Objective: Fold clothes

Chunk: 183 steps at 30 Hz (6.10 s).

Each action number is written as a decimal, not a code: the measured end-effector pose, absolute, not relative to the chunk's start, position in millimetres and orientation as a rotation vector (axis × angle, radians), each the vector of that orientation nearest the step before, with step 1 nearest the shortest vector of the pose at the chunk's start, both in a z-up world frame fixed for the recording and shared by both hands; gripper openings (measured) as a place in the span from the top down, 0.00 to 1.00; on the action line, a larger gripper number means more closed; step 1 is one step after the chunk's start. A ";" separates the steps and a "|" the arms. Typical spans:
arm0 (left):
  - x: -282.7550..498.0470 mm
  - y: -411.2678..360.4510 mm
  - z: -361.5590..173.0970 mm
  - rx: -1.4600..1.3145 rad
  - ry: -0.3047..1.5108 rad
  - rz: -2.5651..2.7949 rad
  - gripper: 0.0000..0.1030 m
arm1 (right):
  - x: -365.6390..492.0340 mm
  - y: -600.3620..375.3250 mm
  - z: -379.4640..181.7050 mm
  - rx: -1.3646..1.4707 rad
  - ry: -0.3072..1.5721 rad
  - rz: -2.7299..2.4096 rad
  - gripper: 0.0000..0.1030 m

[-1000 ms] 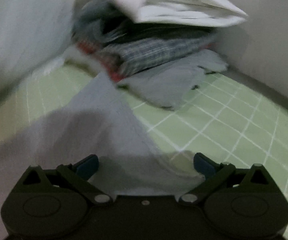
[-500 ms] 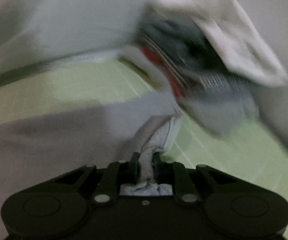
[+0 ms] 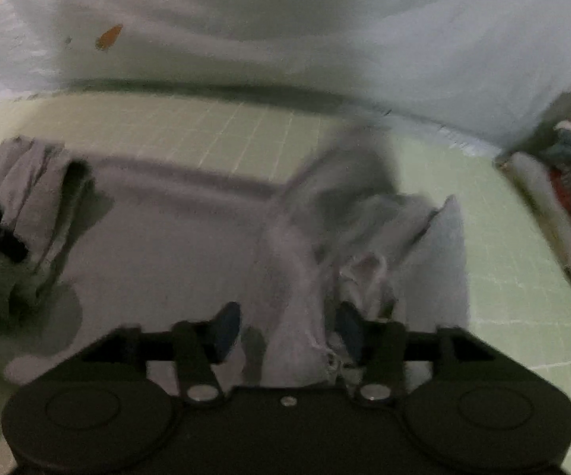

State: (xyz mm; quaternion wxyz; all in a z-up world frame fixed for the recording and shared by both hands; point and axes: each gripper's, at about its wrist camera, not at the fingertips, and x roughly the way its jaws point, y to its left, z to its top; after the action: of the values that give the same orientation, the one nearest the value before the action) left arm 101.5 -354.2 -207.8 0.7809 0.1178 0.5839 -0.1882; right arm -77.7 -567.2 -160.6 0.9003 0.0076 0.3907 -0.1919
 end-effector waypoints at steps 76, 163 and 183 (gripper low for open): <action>4.0 -474.5 -203.0 0.296 1.293 -0.830 0.95 | -162.1 -634.4 -158.9 0.372 0.701 -0.565 0.38; 59.1 -307.2 -196.7 0.368 1.205 -0.407 0.10 | -130.7 -608.6 -175.8 0.369 0.792 -0.768 0.00; 61.4 -310.4 -189.2 0.360 1.212 -0.379 0.03 | -129.4 -618.6 -179.9 0.553 0.784 -0.729 0.85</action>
State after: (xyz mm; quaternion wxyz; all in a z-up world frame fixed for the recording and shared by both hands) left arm 61.4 -310.4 -189.2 0.7901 0.1674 0.5628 -0.1760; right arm -129.4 -618.6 -179.9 0.8238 0.2601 0.3689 -0.3429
